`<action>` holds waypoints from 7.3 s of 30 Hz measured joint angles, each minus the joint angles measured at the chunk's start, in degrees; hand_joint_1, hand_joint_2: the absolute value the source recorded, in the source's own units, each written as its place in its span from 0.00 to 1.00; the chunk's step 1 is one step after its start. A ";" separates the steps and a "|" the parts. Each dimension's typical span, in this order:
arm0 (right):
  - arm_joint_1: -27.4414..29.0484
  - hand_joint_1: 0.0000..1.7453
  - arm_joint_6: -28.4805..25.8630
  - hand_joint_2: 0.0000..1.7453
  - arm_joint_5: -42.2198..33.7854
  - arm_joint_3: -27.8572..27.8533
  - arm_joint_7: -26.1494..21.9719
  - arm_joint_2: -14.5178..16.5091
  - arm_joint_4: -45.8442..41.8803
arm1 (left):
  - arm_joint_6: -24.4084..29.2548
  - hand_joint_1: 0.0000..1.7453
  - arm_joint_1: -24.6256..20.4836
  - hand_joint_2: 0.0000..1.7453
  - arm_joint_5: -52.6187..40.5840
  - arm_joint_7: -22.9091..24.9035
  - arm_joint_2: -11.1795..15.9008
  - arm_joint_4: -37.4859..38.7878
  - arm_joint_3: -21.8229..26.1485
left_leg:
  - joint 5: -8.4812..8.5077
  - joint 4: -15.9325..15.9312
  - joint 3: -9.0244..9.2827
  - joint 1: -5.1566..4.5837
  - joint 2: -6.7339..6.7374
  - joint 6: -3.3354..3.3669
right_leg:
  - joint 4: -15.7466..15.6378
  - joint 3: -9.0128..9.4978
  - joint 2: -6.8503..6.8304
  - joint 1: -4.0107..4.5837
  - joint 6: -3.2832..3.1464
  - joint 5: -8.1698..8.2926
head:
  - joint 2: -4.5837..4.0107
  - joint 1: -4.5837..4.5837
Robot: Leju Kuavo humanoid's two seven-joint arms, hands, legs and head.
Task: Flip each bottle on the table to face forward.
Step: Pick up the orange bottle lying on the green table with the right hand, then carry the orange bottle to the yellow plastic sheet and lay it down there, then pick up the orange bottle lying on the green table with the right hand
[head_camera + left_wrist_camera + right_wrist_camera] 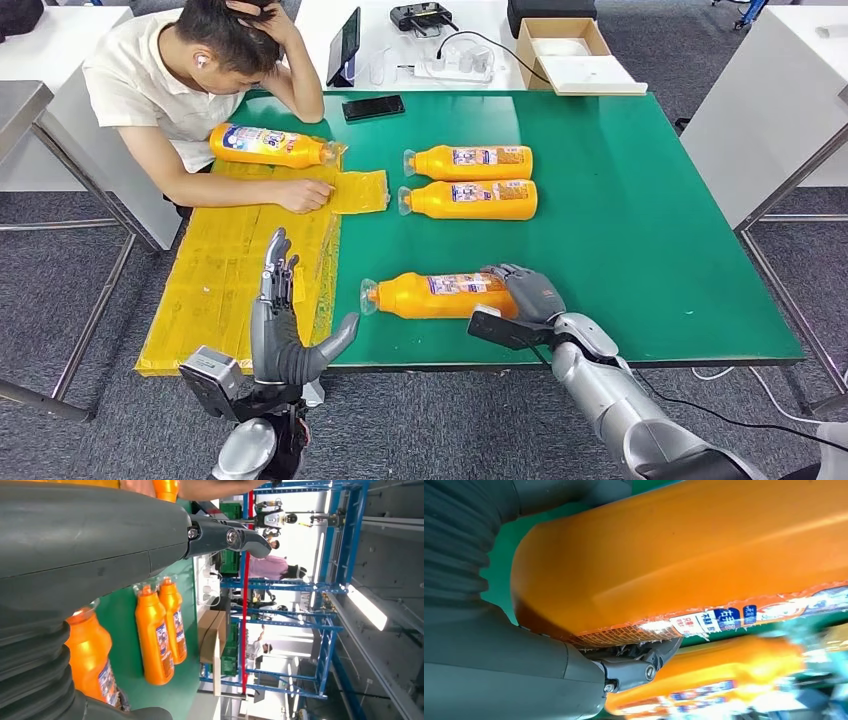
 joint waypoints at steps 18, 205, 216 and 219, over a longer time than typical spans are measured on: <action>11.91 1.00 -6.50 1.00 -22.13 -0.99 -5.10 3.56 -17.56 | 3.67 0.00 -0.60 1.00 14.25 8.13 -0.16 3.48 0.74 | 0.00 0.00 -0.46 0.03 -0.06 0.00 | 0.03 -0.40 -0.02 0.01 -0.01 -0.03 | 0.00 -0.02; 32.84 0.00 -20.61 0.75 -33.12 -3.08 -13.92 10.63 -34.37 | -24.89 0.00 -3.65 1.00 18.34 2.34 3.75 -1.94 16.96 | 0.00 -0.02 -0.72 0.04 -0.36 -0.01 | -0.01 -0.56 -0.31 0.00 -0.02 -0.09 | 0.00 0.02; 30.45 0.00 -25.33 1.00 -10.54 -3.88 -4.25 5.88 -33.04 | -19.60 0.00 4.19 1.00 10.27 -0.66 2.58 -8.44 16.04 | -0.01 -0.02 -0.73 -0.01 -0.36 0.01 | -0.05 -0.55 -0.32 -0.03 0.01 -0.08 | -0.01 0.01; 27.80 0.00 -25.39 1.00 -1.75 -4.65 2.97 3.24 -30.91 | -15.86 0.00 5.04 1.00 7.52 -1.48 2.37 -8.61 15.29 | 0.01 -0.02 -0.72 -0.03 -0.36 0.02 | -0.05 -0.55 -0.32 -0.04 0.02 -0.06 | 0.00 0.01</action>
